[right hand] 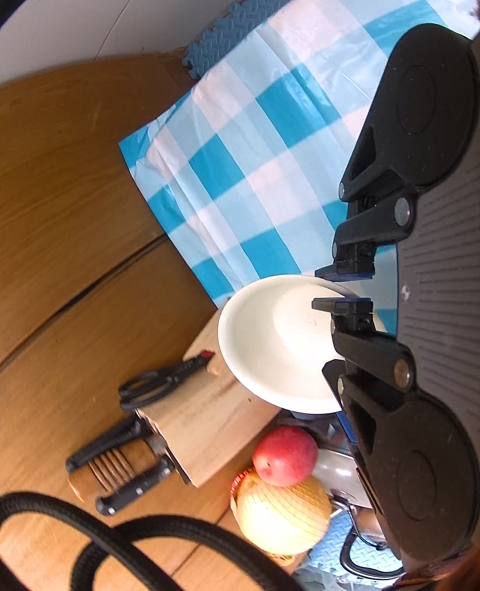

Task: Organize plates and bowls
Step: 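Grasp the small cream bowl rim with both grippers and lift it, then carry the small cream bowl with both grippers and lower it into the stacked cream bowls, then grasp the stack of cream bowls rim with both grippers and lift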

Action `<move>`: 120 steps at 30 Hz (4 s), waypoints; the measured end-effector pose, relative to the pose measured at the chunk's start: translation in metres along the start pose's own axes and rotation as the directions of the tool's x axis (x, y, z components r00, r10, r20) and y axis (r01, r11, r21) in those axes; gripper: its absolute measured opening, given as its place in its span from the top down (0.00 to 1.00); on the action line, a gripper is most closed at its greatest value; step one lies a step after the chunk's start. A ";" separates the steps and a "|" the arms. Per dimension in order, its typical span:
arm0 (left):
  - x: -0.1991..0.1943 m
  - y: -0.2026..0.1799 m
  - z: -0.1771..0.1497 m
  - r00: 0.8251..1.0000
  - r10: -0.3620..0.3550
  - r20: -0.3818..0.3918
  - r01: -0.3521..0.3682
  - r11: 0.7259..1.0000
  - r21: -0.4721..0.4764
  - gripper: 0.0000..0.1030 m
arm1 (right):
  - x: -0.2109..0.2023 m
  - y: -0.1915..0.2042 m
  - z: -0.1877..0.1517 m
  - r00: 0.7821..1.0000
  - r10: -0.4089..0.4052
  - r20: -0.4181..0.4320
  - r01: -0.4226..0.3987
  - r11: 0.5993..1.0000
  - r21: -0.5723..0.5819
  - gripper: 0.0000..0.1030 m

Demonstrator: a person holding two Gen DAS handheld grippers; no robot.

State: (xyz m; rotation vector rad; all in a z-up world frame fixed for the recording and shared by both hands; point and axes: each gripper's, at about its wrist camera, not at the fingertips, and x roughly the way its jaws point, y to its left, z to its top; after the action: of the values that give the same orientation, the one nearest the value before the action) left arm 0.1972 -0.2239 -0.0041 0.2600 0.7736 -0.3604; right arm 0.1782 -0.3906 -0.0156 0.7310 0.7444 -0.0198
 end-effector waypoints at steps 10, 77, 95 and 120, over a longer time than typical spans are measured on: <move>-0.036 0.031 -0.019 0.999 0.031 0.031 -0.030 0.999 -0.036 0.68 | -0.008 0.028 -0.023 0.998 0.055 -0.018 -0.056 0.998 -0.038 0.89; -0.058 0.080 -0.083 0.995 0.081 -0.064 -0.086 0.994 -0.073 0.54 | -0.012 0.074 -0.085 0.997 -0.044 -0.062 0.027 0.969 -0.246 0.81; -0.036 0.098 -0.084 0.993 0.014 -0.119 -0.034 0.986 -0.166 0.22 | 0.003 0.056 -0.080 0.993 -0.082 -0.082 0.064 0.978 -0.196 0.72; -0.013 0.102 -0.083 0.987 0.024 -0.158 -0.050 0.986 -0.157 0.29 | 0.031 0.045 -0.078 0.983 -0.092 -0.161 0.066 0.985 -0.161 0.72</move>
State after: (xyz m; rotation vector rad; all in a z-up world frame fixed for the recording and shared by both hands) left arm 0.1779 -0.0991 -0.0423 0.1515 0.9453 -0.2425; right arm 0.1658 -0.3015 -0.0473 0.5581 0.9260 0.0277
